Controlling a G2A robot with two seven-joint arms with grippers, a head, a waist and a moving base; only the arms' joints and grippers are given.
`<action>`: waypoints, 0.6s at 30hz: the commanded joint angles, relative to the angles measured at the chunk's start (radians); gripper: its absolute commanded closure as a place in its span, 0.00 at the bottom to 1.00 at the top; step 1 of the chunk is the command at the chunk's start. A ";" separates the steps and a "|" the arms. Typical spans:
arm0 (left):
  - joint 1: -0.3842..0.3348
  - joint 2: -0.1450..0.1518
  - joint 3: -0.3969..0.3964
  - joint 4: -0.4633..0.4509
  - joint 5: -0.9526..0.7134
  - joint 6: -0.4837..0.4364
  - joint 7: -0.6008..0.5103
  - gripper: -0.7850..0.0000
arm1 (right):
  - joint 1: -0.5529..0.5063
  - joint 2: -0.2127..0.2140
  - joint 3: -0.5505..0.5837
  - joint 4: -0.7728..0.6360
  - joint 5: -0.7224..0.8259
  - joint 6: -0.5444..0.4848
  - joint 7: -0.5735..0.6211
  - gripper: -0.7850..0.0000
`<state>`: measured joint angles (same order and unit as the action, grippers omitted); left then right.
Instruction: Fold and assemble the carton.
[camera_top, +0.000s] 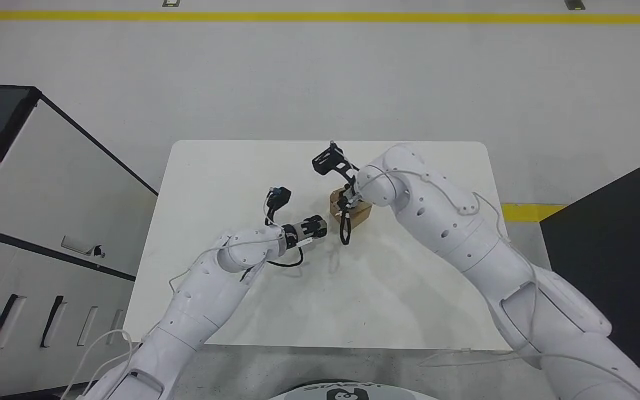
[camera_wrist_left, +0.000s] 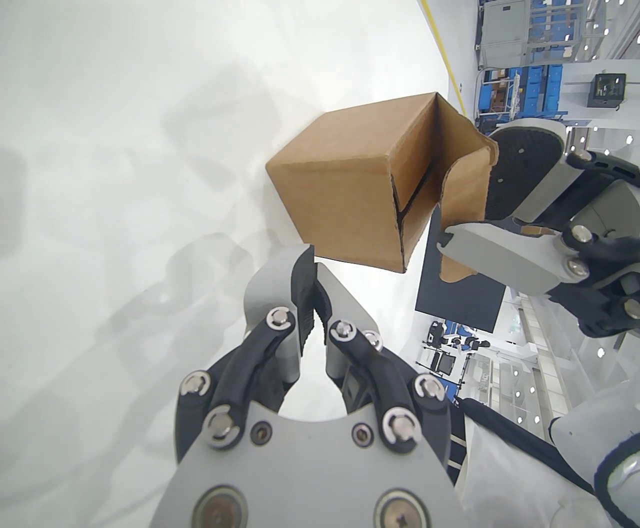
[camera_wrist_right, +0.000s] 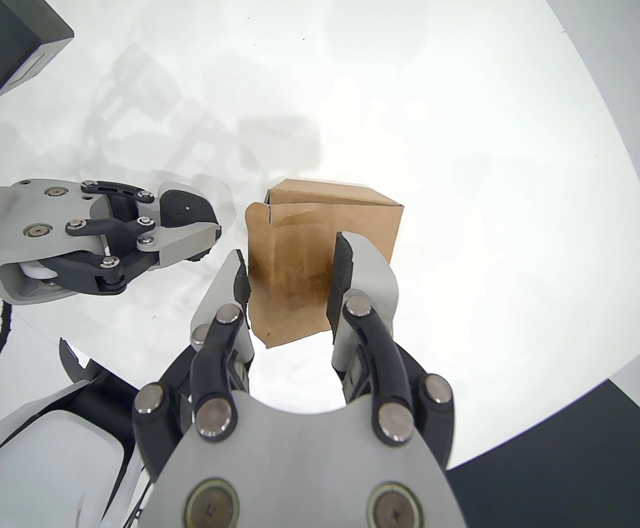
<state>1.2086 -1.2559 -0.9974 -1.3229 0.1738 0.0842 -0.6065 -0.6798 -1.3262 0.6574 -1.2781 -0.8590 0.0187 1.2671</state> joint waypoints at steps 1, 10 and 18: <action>0.000 0.000 -0.001 0.000 -0.001 -0.001 -0.001 1.00 | -0.001 -0.001 0.000 0.001 -0.008 0.004 -0.004 0.69; 0.000 0.000 -0.003 0.001 0.002 -0.001 -0.002 1.00 | -0.004 -0.008 0.007 0.016 -0.018 0.000 -0.009 0.87; -0.001 -0.001 -0.003 0.003 -0.001 -0.003 -0.001 1.00 | -0.005 -0.015 0.012 0.029 -0.024 -0.004 -0.006 0.89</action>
<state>1.2076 -1.2568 -1.0004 -1.3195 0.1727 0.0812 -0.6080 -0.6850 -1.3405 0.6690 -1.2507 -0.8831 0.0156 1.2606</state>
